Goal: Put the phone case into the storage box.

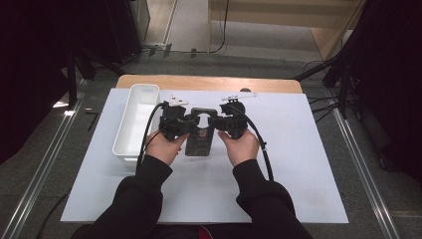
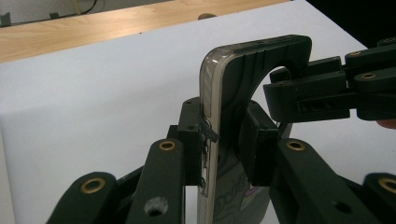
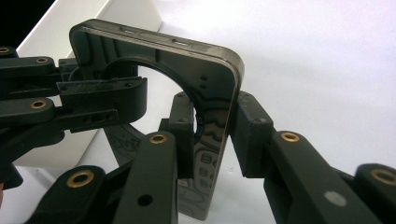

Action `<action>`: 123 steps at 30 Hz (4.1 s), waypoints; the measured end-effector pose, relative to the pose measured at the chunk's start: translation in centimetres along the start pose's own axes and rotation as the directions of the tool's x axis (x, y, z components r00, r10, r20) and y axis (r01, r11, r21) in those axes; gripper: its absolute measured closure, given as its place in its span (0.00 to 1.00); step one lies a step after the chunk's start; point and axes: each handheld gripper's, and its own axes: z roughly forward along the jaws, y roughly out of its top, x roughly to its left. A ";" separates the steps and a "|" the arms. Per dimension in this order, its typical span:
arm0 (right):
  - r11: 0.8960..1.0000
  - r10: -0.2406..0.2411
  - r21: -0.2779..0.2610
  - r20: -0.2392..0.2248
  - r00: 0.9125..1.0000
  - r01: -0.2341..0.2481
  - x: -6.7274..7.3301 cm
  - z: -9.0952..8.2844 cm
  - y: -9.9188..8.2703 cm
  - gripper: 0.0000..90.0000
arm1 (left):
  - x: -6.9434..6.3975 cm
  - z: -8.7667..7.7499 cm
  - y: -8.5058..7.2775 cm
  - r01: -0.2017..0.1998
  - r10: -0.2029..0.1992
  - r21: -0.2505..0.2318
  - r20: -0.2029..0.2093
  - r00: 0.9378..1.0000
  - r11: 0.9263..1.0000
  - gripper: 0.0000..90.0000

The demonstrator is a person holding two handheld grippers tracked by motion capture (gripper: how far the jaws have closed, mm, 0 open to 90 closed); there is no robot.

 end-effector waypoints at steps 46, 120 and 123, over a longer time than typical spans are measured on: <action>0.999 -0.031 -0.033 -0.044 0.999 0.029 -0.3 -0.3 0.1 0.59 | -0.1 -0.3 0.3 -0.020 0.020 -0.007 0.051 0.999 1.000 0.83; 0.953 -0.297 -0.043 -0.304 0.905 0.298 -4.1 -4.5 -6.5 0.30 | 3.0 -4.0 0.2 0.037 -0.031 -0.039 0.155 0.987 0.999 0.83; 0.954 -0.297 -0.046 -0.295 0.908 0.297 -4.7 -4.8 -6.9 0.30 | 3.0 -4.0 0.2 0.039 -0.032 -0.038 0.158 0.987 0.998 0.83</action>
